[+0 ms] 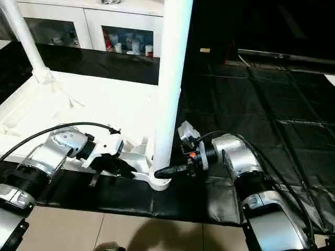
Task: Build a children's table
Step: Rotate leg to tighten
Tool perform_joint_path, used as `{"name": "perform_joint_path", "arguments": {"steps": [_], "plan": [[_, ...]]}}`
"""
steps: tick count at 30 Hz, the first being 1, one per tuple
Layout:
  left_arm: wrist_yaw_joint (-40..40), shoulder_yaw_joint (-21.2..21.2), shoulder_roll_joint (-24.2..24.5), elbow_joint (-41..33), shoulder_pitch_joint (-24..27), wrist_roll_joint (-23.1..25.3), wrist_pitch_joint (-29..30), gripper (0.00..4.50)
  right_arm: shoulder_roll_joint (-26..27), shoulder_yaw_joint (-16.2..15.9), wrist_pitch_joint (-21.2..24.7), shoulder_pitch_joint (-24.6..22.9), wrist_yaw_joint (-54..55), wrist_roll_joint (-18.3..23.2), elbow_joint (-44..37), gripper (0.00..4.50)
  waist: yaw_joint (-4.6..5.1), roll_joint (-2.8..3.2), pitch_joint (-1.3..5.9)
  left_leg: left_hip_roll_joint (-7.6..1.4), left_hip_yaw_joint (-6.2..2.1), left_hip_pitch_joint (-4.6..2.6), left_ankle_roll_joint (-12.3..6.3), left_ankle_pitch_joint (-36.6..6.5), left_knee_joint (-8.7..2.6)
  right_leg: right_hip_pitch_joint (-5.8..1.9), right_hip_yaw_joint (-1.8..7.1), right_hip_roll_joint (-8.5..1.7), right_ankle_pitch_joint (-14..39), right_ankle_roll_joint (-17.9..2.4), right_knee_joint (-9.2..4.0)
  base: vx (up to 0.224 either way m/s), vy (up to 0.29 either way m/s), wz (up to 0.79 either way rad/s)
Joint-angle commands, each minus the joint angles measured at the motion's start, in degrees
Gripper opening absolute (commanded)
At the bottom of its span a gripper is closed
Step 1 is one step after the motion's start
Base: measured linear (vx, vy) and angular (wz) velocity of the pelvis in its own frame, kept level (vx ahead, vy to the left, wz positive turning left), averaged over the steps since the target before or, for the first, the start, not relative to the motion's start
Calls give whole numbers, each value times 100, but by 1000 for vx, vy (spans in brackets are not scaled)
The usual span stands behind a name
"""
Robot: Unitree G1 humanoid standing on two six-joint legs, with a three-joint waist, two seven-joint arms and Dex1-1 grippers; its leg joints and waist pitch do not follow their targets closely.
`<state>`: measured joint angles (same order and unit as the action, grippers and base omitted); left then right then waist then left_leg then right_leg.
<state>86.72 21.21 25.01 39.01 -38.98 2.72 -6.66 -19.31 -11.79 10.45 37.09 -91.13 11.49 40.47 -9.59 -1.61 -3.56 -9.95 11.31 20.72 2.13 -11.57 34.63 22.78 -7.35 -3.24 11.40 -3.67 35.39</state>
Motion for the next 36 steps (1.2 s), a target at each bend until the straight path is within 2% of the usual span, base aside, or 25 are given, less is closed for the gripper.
{"name": "perform_joint_path", "arguments": {"steps": [1,3,8,9,10,11,12,13,15,16,17,19,20,22,23,24,26,28,31,36], "plan": [[65,230,-110,8,-86,138,-131,0,-10,-50,113,65,-104,59,-59,245,46,-5,456,-482,-200,-62,-448,-268,-337,-342,474,-728,940,-707,-408,0,0,0],[-40,188,-143,76,-94,142,-123,0,13,-11,176,-12,-94,135,-168,241,44,4,458,-483,-205,-60,-426,-272,-338,-348,476,-729,969,-691,-410,0,0,0],[-553,41,-290,207,-172,181,403,0,211,236,463,-323,365,399,-655,231,32,1,443,-497,-200,-95,-393,-342,-353,-327,485,-722,1051,-674,-431,0,0,0],[-777,-62,-390,266,-235,137,707,0,396,328,455,-415,993,305,-760,229,34,17,431,-495,-202,-99,-348,-432,-361,-325,485,-737,1212,-644,-461,0,0,0],[-879,-113,-441,283,-264,108,859,0,492,370,429,-441,1325,233,-771,226,60,4,413,-480,-217,-88,-261,-490,-381,-334,475,-741,1416,-587,-478,0,0,0],[-1008,-164,-504,304,-304,86,1000,0,638,434,391,-442,1814,125,-734,225,69,40,411,-473,-225,-98,-209,-588,-382,-334,471,-755,1581,-561,-500,0,0,0],[-1082,-190,-540,316,-327,76,1074,0,726,474,365,-436,2106,59,-699,222,128,4,392,-447,-231,-106,-111,-697,-397,-335,466,-760,1897,-471,-550,0,0,0],[-1283,-256,-632,361,-381,63,1231,0,890,541,405,-404,2573,-18,-636,218,172,41,388,-428,-249,-96,-43,-736,-409,-370,457,-779,2182,-405,-582,0,0,0],[-1775,-386,-824,485,-507,72,1498,0,1157,621,471,-310,3402,-207,-482,214,253,50,371,-439,-274,-102,24,-832,-434,-362,430,-763,2406,-339,-631,0,0,0],[-2000,-449,-924,547,-572,62,1620,0,1282,643,493,-251,3819,-323,-390,211,303,45,391,-432,-274,-120,51,-840,-428,-368,440,-770,2371,-357,-632,0,0,0],[-2188,-494,-1007,596,-625,60,1700,0,1384,671,502,-189,4168,-406,-298,208,336,43,398,-432,-273,-100,56,-791,-423,-382,446,-771,2269,-402,-613,0,0,0],[-2605,-602,-1188,705,-738,48,1851,0,1597,787,603,-77,4813,-506,-176,206,424,51,412,-448,-280,-104,62,-677,-421,-373,464,-762,1841,-596,-569,0,0,0],[-2885,-697,-1319,774,-813,45,1951,0,1724,839,609,-20,5169,-563,-132,204,431,71,417,-440,-273,-109,43,-658,-413,-366,470,-752,1711,-658,-556,0,0,0],[-3276,-843,-1507,867,-918,31,2067,0,1897,913,621,81,5604,-600,-41,204,445,49,430,-416,-238,-103,-73,-508,-386,-376,492,-748,1261,-824,-522,0,0,0],[-3449,-903,-1587,898,-960,25,2105,0,1970,935,611,147,5829,-638,23,204,434,74,435,-414,-242,-97,-92,-467,-384,-389,491,-757,1170,-859,-507,0,0,0],[-3650,-973,-1674,930,-1005,16,2140,0,2032,936,598,209,5997,-691,83,204,443,40,443,-408,-226,-88,-148,-379,-380,-392,490,-737,1009,-879,-501,0,0,0],[-3781,-1021,-1732,949,-1032,7,2165,0,2065,924,580,224,6005,-716,90,204,413,48,456,-409,-230,-83,-235,-267,-373,-409,497,-741,770,-900,-463,0,0,0],[-3809,-1046,-1761,934,-1032,-7,2154,0,2091,889,527,183,5723,-638,-4,254,424,43,451,-437,-232,-89,-341,-275,-381,-398,492,-732,516,-970,-432,0,0,0],[-3790,-1005,-1739,922,-1013,37,2113,0,2106,883,546,114,5492,-540,-189,267,418,38,437,-437,-227,-100,-350,-421,-385,-406,500,-752,660,-974,-456,0,0,0],[-3468,-905,-1485,861,-890,156,1930,0,1825,819,570,-43,5099,-489,-379,316,414,57,434,-435,-235,-89,-342,-455,-390,-422,498,-748,739,-911,-467,0,0,0]]}}
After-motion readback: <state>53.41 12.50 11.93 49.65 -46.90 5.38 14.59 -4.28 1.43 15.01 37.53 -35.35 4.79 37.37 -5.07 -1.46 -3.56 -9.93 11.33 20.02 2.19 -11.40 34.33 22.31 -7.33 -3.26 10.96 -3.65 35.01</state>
